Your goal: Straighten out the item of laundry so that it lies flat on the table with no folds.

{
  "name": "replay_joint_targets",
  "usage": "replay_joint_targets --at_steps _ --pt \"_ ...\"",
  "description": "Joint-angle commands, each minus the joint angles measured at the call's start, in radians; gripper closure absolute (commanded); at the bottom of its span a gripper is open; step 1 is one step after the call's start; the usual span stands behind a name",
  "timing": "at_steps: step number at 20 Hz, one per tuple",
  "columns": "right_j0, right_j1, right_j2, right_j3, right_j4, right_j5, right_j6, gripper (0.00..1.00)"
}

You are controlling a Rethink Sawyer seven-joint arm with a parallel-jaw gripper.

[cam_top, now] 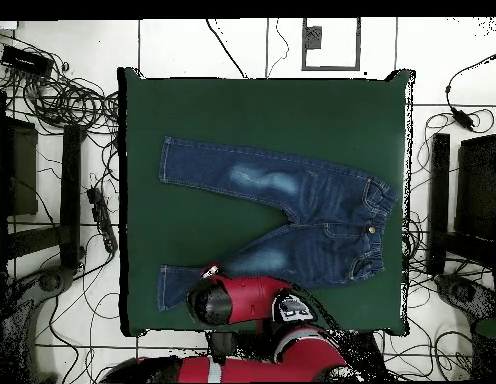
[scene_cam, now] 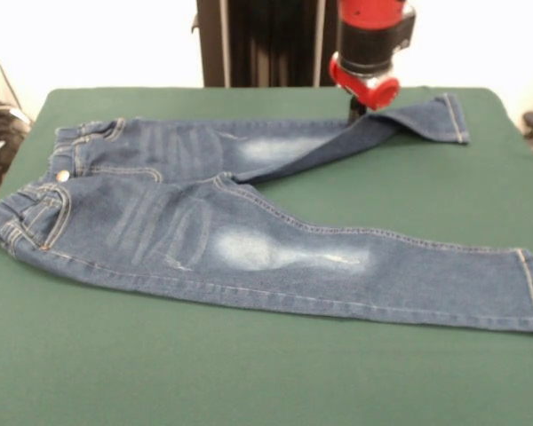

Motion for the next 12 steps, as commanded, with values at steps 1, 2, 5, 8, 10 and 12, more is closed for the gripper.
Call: replay_joint_targets --at_steps 1,2,5,8,10,12 --pt "0.019 0.108 0.049 -0.180 0.068 -0.090 0.068 1.00" --pt "0.011 0.106 0.056 -0.180 0.067 -0.087 0.066 1.00" --pt "0.005 0.082 0.070 -0.174 0.075 -0.068 0.067 1.00" --pt "0.006 0.062 0.079 -0.175 0.087 -0.053 0.072 1.00" --pt "0.001 0.051 0.088 -0.177 0.089 -0.046 0.070 1.00" --pt "-0.004 0.036 0.094 -0.176 0.092 -0.029 0.066 1.00"
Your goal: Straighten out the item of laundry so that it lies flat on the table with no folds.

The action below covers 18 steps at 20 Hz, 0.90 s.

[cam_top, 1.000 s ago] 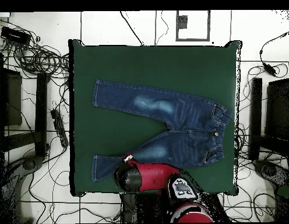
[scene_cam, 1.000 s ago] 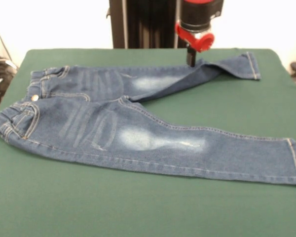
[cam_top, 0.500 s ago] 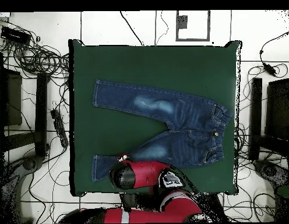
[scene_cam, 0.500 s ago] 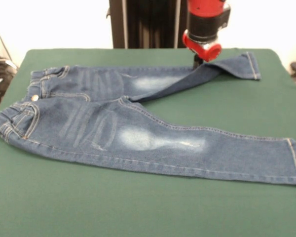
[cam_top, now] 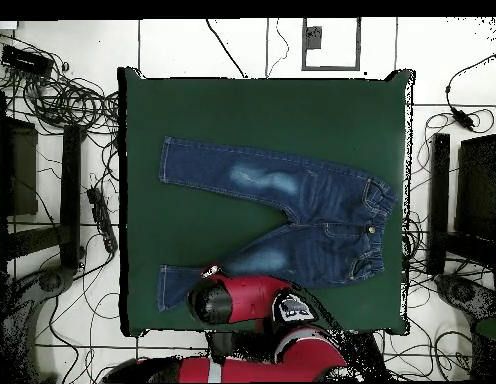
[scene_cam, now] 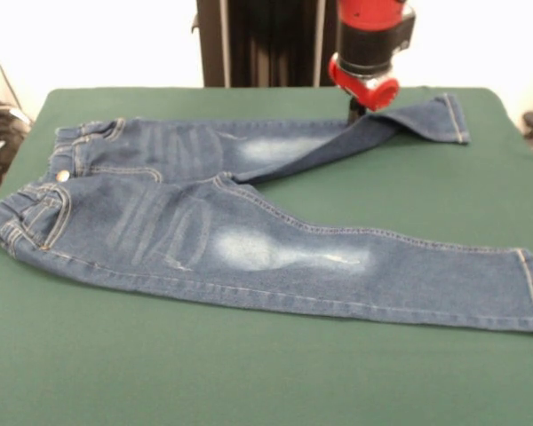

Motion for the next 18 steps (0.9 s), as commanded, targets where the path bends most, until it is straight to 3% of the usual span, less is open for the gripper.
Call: replay_joint_targets --at_steps 1,9,18 --pt "-0.007 0.025 0.099 -0.168 0.094 -0.022 0.065 1.00" --pt "-0.043 -0.093 0.146 -0.112 0.120 0.083 0.045 1.00" --pt "-0.014 -0.036 0.131 -0.200 0.163 0.054 0.054 1.00"
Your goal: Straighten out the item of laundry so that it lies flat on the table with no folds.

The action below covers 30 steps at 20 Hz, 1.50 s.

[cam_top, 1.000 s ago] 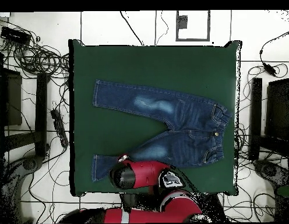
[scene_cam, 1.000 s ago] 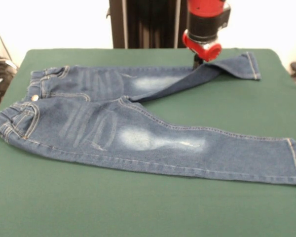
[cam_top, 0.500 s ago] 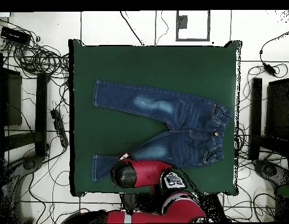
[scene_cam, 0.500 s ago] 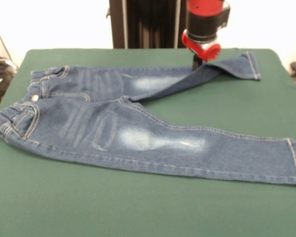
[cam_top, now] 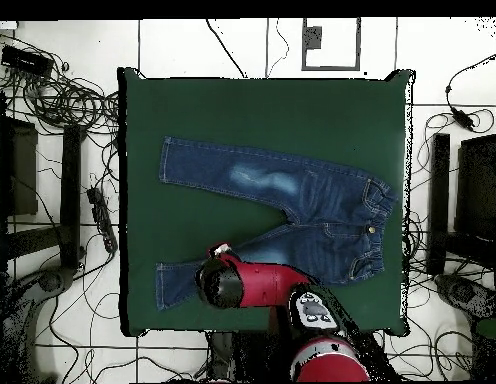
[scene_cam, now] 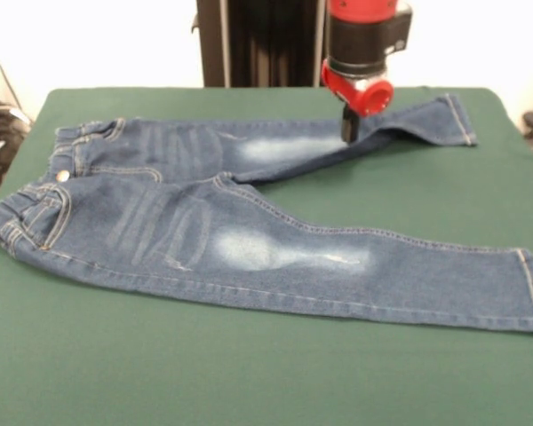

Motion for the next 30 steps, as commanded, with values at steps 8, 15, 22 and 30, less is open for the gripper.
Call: replay_joint_targets --at_steps 8,15,22,30 --pt "0.049 0.104 0.123 -0.223 0.114 0.002 0.057 1.00" --pt "0.056 0.131 0.125 -0.249 0.132 0.011 0.063 1.00" --pt "0.198 0.055 -0.027 -0.239 0.208 0.175 0.127 1.00" --pt "0.256 -0.085 -0.089 -0.149 0.222 0.289 0.125 1.00"
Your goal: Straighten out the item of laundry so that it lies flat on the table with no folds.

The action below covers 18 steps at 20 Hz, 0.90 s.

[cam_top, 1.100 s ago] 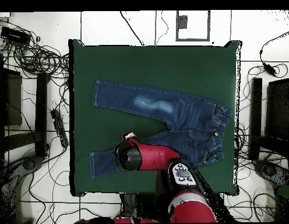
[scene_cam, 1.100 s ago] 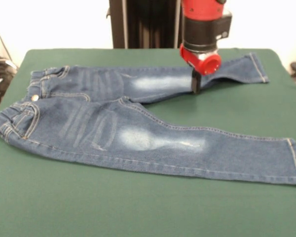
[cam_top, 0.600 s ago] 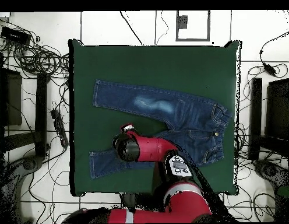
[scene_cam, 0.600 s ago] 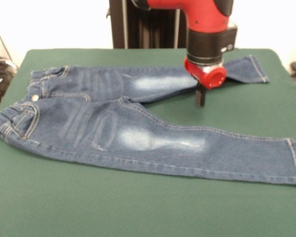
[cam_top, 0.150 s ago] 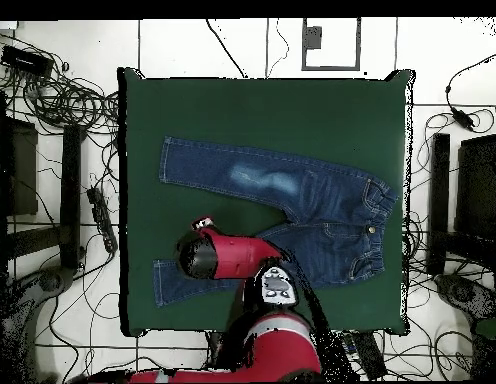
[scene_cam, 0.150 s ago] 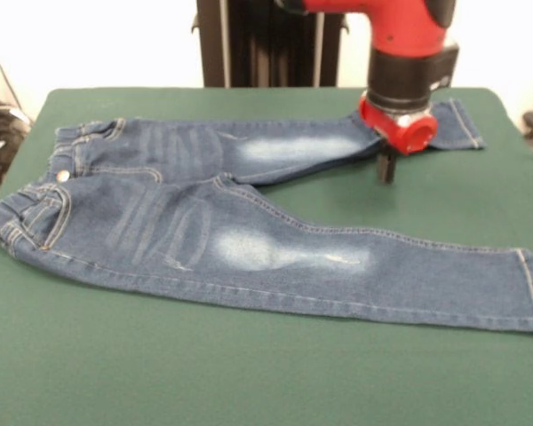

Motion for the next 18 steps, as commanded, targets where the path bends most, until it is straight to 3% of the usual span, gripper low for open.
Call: replay_joint_targets --at_steps 1,10,14,18 --pt "0.071 -0.123 -0.030 0.022 0.075 0.172 0.123 1.00" --pt "0.114 -0.095 -0.108 0.081 0.005 0.050 0.101 1.00" --pt "0.125 0.005 -0.139 0.088 -0.005 -0.059 0.122 1.00" --pt "0.156 0.049 -0.164 0.111 0.021 -0.101 0.154 1.00"
